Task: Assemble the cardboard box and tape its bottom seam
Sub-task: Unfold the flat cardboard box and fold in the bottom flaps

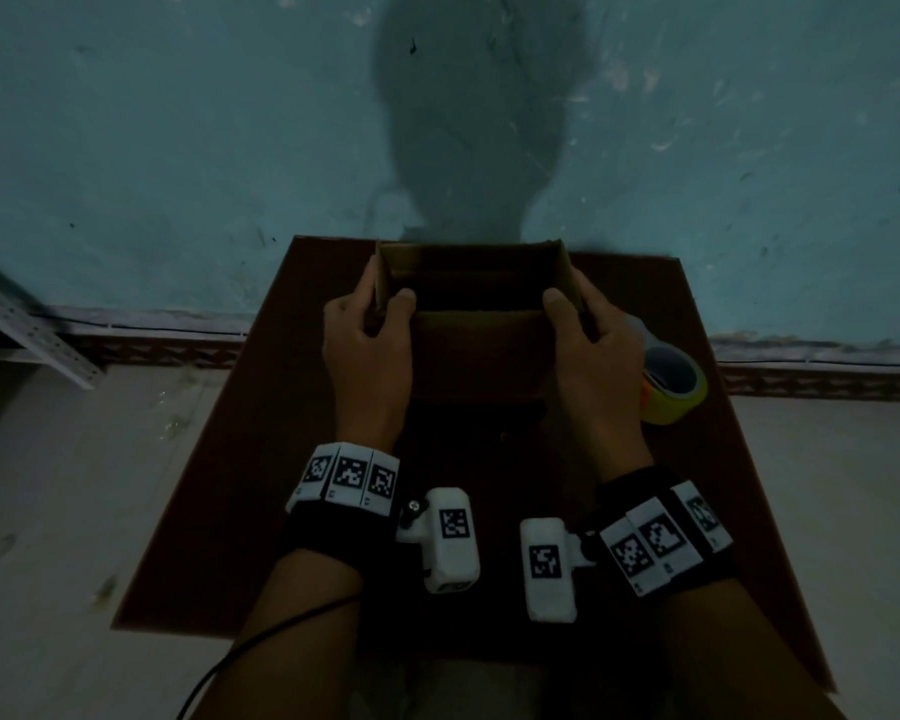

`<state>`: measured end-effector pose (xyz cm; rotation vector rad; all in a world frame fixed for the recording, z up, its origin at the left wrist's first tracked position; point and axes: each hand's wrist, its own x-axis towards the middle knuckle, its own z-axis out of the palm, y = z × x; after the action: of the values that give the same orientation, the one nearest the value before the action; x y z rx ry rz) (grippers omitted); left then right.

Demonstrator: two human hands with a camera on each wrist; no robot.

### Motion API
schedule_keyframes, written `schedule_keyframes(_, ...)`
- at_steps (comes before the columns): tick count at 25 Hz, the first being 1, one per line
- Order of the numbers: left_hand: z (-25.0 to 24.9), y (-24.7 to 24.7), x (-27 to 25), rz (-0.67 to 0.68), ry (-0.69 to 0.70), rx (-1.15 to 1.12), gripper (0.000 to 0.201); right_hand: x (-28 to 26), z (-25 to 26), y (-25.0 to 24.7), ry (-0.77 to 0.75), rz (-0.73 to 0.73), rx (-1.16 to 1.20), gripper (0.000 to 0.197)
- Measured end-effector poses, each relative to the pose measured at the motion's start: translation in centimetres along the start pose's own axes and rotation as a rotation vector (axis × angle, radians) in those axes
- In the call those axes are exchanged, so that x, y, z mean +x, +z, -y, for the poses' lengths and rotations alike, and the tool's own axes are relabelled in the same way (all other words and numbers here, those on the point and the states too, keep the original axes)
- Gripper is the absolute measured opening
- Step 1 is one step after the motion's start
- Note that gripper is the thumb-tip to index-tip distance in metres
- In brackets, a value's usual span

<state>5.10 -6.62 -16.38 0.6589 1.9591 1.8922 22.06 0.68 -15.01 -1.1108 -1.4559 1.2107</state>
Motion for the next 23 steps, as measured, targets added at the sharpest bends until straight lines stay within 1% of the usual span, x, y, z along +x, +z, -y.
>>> schedule_keyframes(3, -0.3, -0.2, -0.2, -0.014, 0.006, 0.071, 0.045, 0.5, -0.7, -0.3, -0.015, 0.033, -0.109, 0.052)
schedule_keyframes(6, -0.2, -0.3, -0.8, -0.018, 0.066, 0.172, 0.039, 0.7, -1.3, -0.6, 0.034, 0.100, -0.133, 0.062)
schedule_keyframes(7, -0.1, -0.2, -0.9, 0.002, 0.065, 0.202, 0.037, 0.8, -1.3, -0.7, 0.058, 0.125, -0.156, 0.061)
schedule_keyframes(9, 0.2, -0.1, -0.9, 0.066, 0.017, 0.219, 0.038, 0.8, -1.5, -1.0, 0.103, 0.176, -0.210, 0.058)
schedule_keyframes(12, 0.6, -0.1, -0.8, 0.143, 0.015, 0.303, 0.043, 1.0, -1.9, -1.3, 0.136, 0.221, -0.290, 0.063)
schedule_keyframes(15, 1.0, -0.1, -1.2, 0.207, -0.016, 0.390, 0.036, 1.1, -2.0, -1.5, 0.158, 0.260, -0.338, 0.058)
schedule_keyframes(16, 1.1, -0.1, -1.3, 0.221, -0.022, 0.394, 0.038, 1.0, -1.9, -1.6, 0.155, 0.260, -0.335, 0.056)
schedule_keyframes(19, 1.1, 0.0, -1.3, 0.215, -0.004, 0.394, 0.065, 0.9, -2.1, -1.8, 0.131, 0.275, -0.339, 0.050)
schedule_keyframes(20, 1.1, 0.0, -1.4, 0.195, 0.021, 0.380, 0.070, 0.9, -2.3, -1.8, 0.126, 0.287, -0.334, 0.048)
schedule_keyframes(21, 1.1, -0.1, -1.5, 0.177, 0.066, 0.358, 0.070, 0.8, -2.3, -1.8, 0.121, 0.294, -0.330, 0.046)
schedule_keyframes(23, 1.2, -0.2, -1.6, 0.165, 0.172, 0.347, 0.063, 0.9, -2.4, -1.6, 0.110, 0.292, -0.322, 0.042)
